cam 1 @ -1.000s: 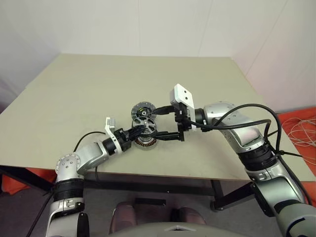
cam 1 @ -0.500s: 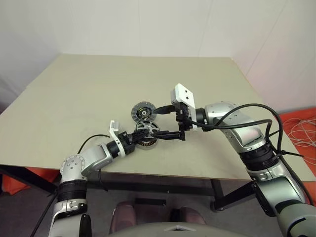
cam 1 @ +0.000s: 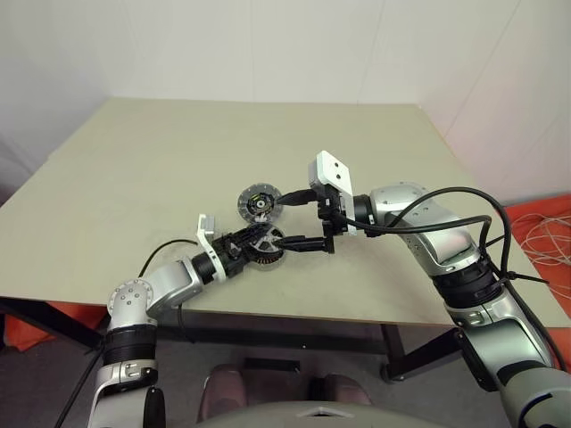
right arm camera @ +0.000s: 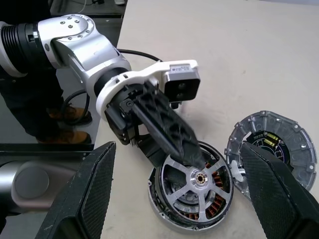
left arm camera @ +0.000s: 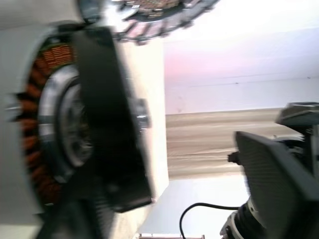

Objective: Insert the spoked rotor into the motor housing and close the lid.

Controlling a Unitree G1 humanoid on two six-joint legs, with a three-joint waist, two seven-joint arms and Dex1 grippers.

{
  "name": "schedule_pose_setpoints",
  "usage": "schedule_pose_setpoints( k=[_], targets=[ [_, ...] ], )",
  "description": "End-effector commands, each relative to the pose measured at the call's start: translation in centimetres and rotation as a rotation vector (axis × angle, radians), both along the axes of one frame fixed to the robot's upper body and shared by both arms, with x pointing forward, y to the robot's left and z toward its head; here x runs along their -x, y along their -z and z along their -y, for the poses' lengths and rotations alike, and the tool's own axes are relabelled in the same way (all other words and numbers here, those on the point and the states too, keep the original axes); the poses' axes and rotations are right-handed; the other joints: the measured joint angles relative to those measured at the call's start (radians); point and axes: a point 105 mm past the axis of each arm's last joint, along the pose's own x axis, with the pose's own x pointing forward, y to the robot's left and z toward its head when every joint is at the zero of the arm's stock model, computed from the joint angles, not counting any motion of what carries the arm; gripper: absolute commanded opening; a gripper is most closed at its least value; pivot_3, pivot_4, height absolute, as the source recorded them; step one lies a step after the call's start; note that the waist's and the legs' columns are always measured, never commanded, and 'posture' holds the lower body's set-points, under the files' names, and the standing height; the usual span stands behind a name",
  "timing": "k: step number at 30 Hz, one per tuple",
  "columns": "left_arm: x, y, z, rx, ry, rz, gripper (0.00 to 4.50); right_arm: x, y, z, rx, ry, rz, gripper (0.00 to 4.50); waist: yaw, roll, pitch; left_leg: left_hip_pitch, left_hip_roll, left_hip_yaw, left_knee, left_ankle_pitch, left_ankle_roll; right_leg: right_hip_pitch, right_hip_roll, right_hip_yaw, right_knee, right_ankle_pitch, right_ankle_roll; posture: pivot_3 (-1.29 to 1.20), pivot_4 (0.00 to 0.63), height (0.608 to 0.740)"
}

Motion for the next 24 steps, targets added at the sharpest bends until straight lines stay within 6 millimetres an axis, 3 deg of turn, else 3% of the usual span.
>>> schedule_pose_setpoints(
  k=[1, 10, 24],
  targets=[
    [0.1, -0.3, -0.2, -0.012, -0.006, 0.013, 4.47, -0.3, -1.3, 0.3, -0.031, 0.009, 0.048, 4.50, 0.000, 0.000, 0.000, 0.001, 0.000, 0.000, 0.000, 0.000, 0.000, 0.000, 0.000, 0.000, 0.000, 0.000, 0.000, 0.00, 0.000, 0.740],
    [1.2, -1.5, -0.9, -0.021, -0.016, 0.031, 4.47, -0.1, -1.1, 0.3, -0.029, 0.006, 0.046, 4.50, -0.001, 0.000, 0.000, 0.002, 0.000, 0.000, 0.000, 0.000, 0.000, 0.000, 0.000, 0.000, 0.000, 0.000, 0.000, 0.00, 0.000, 0.740],
    [2.4, -1.3, -1.8, -0.061, -0.049, -0.019, 4.47, 0.0, -1.0, 0.1, -0.029, -0.007, 0.040, 4.50, 0.000, 0.000, 0.000, 0.001, 0.000, 0.000, 0.001, 0.000, 0.000, 0.000, 0.000, 0.000, 0.001, 0.000, 0.000, 0.00, 0.000, 0.740]
  ],
)
